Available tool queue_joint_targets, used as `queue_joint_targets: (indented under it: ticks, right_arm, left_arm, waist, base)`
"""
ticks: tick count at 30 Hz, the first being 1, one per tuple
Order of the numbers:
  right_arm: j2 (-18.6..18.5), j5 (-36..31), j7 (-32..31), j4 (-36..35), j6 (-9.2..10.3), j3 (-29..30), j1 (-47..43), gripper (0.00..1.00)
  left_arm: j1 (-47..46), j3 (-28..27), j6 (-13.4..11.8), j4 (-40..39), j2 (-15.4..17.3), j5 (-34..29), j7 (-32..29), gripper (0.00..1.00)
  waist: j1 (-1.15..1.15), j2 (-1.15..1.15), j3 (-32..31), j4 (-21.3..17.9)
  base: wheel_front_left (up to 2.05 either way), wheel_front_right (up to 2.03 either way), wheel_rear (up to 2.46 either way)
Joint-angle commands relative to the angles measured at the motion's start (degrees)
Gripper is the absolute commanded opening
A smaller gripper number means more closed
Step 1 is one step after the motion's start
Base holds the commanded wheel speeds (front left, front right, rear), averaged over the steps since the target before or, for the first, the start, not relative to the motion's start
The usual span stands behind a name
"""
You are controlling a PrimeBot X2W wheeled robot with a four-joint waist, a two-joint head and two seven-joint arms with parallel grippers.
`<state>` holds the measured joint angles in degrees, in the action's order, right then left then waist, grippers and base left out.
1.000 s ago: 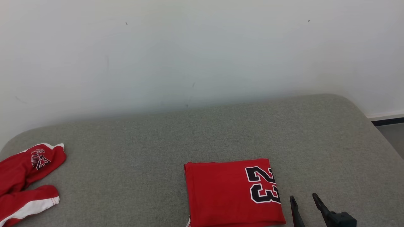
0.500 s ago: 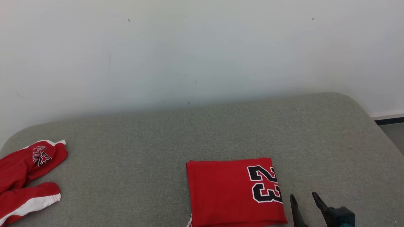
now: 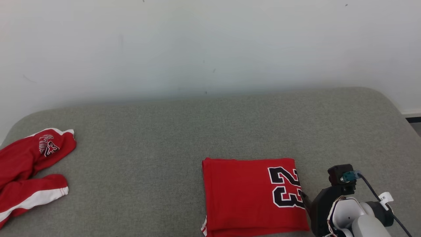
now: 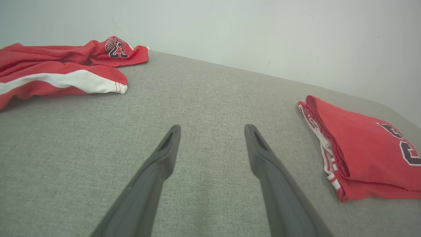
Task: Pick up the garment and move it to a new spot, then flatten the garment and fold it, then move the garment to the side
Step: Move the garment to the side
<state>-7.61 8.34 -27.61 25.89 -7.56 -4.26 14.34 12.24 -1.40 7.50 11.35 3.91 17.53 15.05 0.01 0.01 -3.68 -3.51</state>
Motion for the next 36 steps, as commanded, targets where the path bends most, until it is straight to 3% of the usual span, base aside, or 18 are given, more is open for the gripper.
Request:
queue_joint_targets:
  ticks: [1, 7, 19, 29, 30, 31, 32, 36]
  right_arm:
    - [-0.2, 1.4, -2.2, 0.0, 0.18, 0.9, 1.1, 1.0]
    - [-0.8, 1.9, -6.6, 0.3, 0.18, 3.6, 1.6, 1.0]
    - [1.5, -0.3, -7.2, 1.7, 0.18, 9.7, 2.7, 1.0]
    - [2.2, -1.6, -10.9, 5.7, 0.18, 10.4, 3.2, 0.98]
    - [2.1, -1.7, -11.2, 5.8, 0.18, 10.2, 3.3, 0.63]
    - [2.0, -2.0, -11.4, 6.0, 0.18, 10.0, 3.5, 0.42]
    - [1.9, -2.1, -11.4, 6.0, 0.18, 9.7, 3.8, 0.0]
    - [0.4, -3.0, -9.7, 5.2, 0.22, 9.6, 5.0, 0.0]
  left_arm:
    - [-1.0, 0.4, 0.0, 0.2, 0.0, -0.4, 0.1, 1.0]
    - [-2.0, 1.5, 0.0, 0.8, 0.3, -0.7, 0.1, 1.0]
    - [-3.7, 2.7, 0.0, 0.1, 0.7, -0.4, 0.1, 1.0]
    - [-5.1, 3.6, 0.0, 0.4, 0.8, 0.2, 0.1, 1.0]
    - [-5.2, 3.7, 0.0, 0.4, 0.8, 0.3, 0.1, 1.0]
    - [-5.3, 3.7, 0.0, 0.4, 0.7, 0.3, 0.1, 1.0]
    - [-5.3, 3.8, 0.0, 0.3, 0.7, 0.4, 0.1, 1.0]
    - [-5.6, 3.9, 0.0, 0.3, 0.6, 0.4, 0.1, 1.0]
  waist:
    - [-0.01, -0.01, 2.0, 2.2]
    - [-0.01, -0.01, 3.4, 4.6]
    - [-0.01, -0.01, 7.0, 7.5]
    - [-0.01, -0.01, 9.4, 8.2]
    - [-0.01, -0.01, 9.6, 8.2]
    - [-0.01, -0.01, 9.7, 8.2]
    - [-0.01, -0.01, 9.9, 8.2]
    - [-0.01, -0.01, 10.3, 8.2]
  base:
    - [0.0, 0.0, 0.0]
    - [0.0, 0.0, 0.0]
    - [0.0, 0.0, 0.0]
    - [0.0, 0.0, 0.0]
    - [0.0, 0.0, 0.0]
    - [0.0, 0.0, 0.0]
    - [0.0, 0.0, 0.0]
    - [0.0, 0.0, 0.0]
